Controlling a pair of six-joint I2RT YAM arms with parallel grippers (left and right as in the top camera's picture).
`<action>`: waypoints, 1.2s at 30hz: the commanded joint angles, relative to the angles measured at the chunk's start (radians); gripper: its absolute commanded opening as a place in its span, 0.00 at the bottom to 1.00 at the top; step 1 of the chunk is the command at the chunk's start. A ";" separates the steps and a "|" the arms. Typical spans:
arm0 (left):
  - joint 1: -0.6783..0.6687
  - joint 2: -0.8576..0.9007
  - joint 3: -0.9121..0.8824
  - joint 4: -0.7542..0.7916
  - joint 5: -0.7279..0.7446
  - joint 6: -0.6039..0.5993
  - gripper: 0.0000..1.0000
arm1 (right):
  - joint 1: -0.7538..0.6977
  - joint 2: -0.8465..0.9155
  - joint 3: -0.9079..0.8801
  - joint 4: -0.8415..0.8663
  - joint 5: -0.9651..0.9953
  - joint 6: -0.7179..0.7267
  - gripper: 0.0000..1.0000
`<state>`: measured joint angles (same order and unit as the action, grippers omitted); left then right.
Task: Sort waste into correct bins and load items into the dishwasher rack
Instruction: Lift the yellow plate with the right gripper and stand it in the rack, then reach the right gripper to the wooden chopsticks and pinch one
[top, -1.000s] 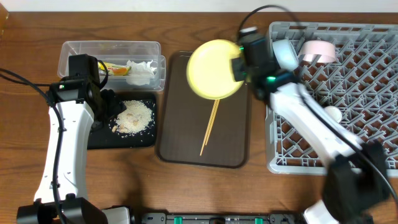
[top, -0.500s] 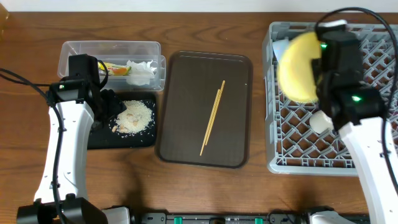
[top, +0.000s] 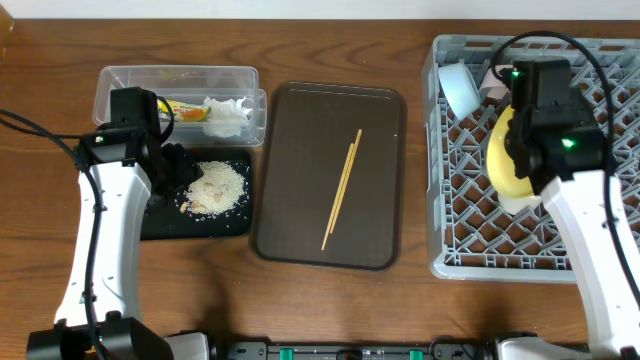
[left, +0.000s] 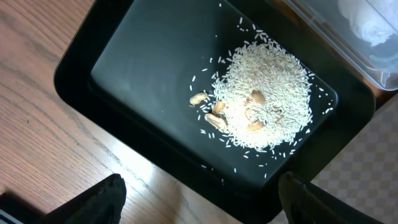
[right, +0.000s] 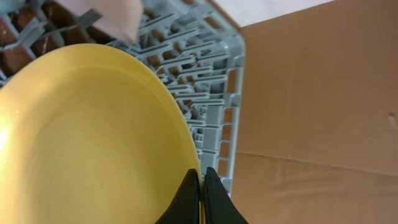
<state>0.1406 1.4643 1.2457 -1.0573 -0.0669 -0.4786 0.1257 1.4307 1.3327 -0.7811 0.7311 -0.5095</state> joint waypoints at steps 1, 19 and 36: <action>0.003 -0.005 0.002 0.000 -0.016 -0.010 0.82 | 0.012 0.043 -0.006 -0.002 -0.051 0.023 0.01; 0.003 -0.005 0.002 0.000 -0.016 -0.010 0.82 | 0.050 0.044 -0.005 0.140 -0.154 0.372 0.70; 0.003 -0.005 0.002 0.000 -0.016 -0.010 0.82 | 0.203 0.122 -0.005 0.159 -1.041 0.562 0.61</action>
<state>0.1406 1.4643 1.2457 -1.0534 -0.0669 -0.4786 0.2703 1.4845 1.3289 -0.6106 -0.2260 0.0051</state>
